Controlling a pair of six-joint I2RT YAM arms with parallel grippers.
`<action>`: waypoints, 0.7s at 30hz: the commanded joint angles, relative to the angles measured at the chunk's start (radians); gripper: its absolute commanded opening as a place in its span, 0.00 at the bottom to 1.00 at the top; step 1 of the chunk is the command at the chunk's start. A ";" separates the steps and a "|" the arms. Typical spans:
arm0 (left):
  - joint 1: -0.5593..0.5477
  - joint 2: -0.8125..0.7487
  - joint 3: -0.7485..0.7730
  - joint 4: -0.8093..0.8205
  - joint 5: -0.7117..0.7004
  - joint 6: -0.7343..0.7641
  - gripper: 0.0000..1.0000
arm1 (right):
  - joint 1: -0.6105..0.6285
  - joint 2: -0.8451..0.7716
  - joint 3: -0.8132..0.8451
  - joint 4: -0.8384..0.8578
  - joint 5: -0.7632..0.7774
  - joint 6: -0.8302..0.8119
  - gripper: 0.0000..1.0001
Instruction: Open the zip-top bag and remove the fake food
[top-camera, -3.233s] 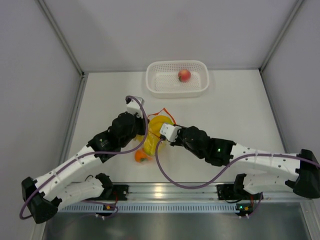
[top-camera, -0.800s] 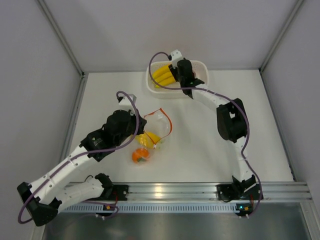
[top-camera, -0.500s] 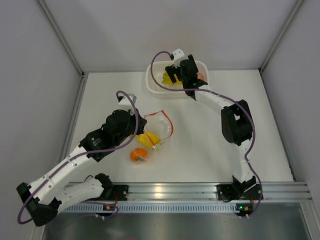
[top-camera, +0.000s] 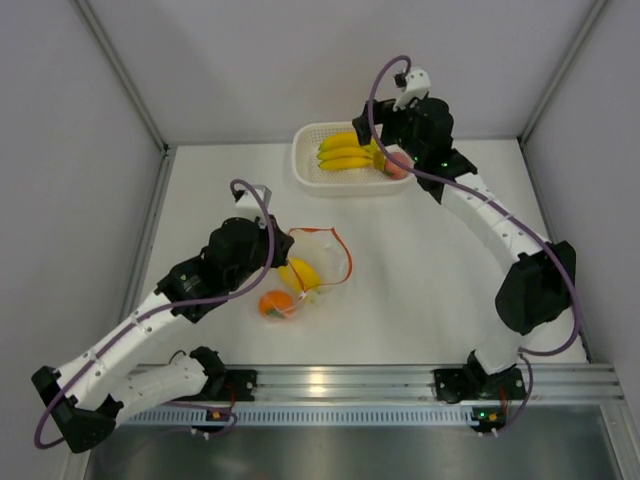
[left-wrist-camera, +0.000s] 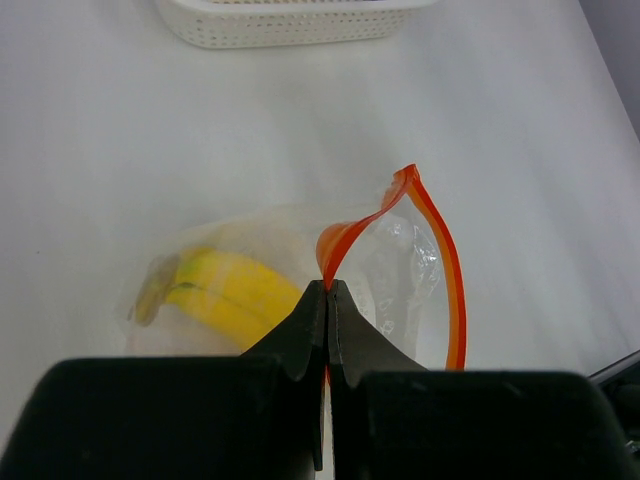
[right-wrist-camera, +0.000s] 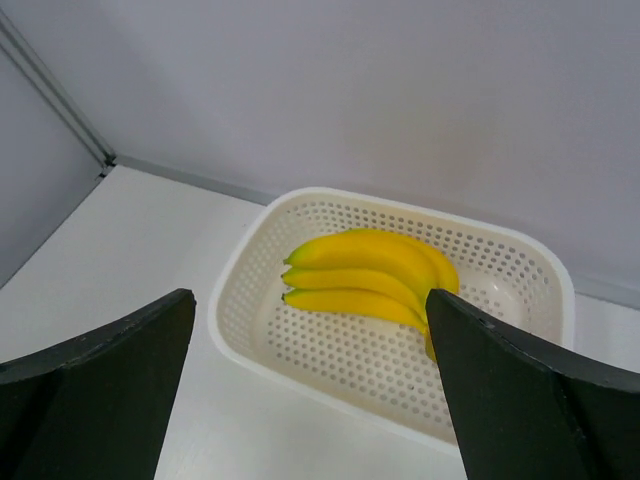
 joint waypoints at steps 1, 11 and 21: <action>0.003 -0.028 0.051 0.023 0.019 0.001 0.00 | 0.003 -0.073 -0.026 -0.159 0.026 0.096 0.99; 0.003 -0.059 0.072 0.023 0.039 0.010 0.00 | 0.239 -0.359 -0.269 -0.320 0.452 -0.013 0.99; 0.003 -0.041 0.086 0.021 0.041 0.004 0.00 | 0.303 -0.657 -0.576 -0.145 -0.074 0.119 0.95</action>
